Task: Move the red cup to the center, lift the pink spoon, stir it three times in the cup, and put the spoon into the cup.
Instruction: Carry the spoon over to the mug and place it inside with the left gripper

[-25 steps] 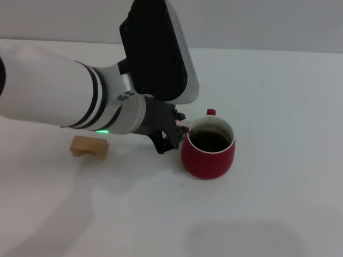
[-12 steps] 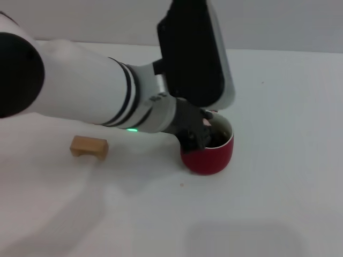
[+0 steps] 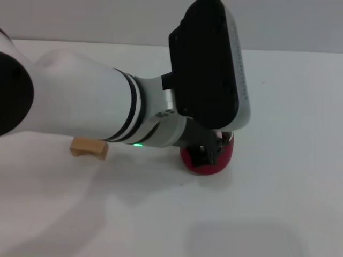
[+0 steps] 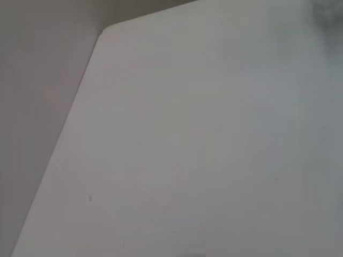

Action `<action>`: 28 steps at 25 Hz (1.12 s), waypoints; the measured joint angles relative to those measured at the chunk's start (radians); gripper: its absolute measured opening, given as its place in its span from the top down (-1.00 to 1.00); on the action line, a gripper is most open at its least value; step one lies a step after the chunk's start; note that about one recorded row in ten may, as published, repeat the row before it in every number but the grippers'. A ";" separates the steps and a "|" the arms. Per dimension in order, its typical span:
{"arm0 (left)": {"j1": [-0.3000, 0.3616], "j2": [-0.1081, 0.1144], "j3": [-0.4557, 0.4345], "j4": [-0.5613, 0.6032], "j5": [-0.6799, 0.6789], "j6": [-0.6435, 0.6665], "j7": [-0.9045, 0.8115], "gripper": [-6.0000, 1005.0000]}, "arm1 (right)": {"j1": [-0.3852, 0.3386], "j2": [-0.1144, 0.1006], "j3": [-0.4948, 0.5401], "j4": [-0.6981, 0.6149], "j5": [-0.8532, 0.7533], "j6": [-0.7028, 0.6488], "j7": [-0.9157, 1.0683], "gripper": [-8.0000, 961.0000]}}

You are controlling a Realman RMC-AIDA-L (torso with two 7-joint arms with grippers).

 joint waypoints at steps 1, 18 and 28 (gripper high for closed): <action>0.004 0.000 -0.002 0.000 0.001 -0.001 0.000 0.65 | 0.001 0.000 0.000 0.000 0.000 0.000 0.000 0.98; 0.017 0.002 -0.066 0.046 0.052 -0.007 0.004 0.65 | -0.002 0.000 0.000 0.000 0.000 -0.001 0.000 0.98; -0.024 0.000 -0.078 0.093 0.049 0.032 0.007 0.65 | -0.002 0.000 0.000 0.000 0.000 -0.001 0.000 0.98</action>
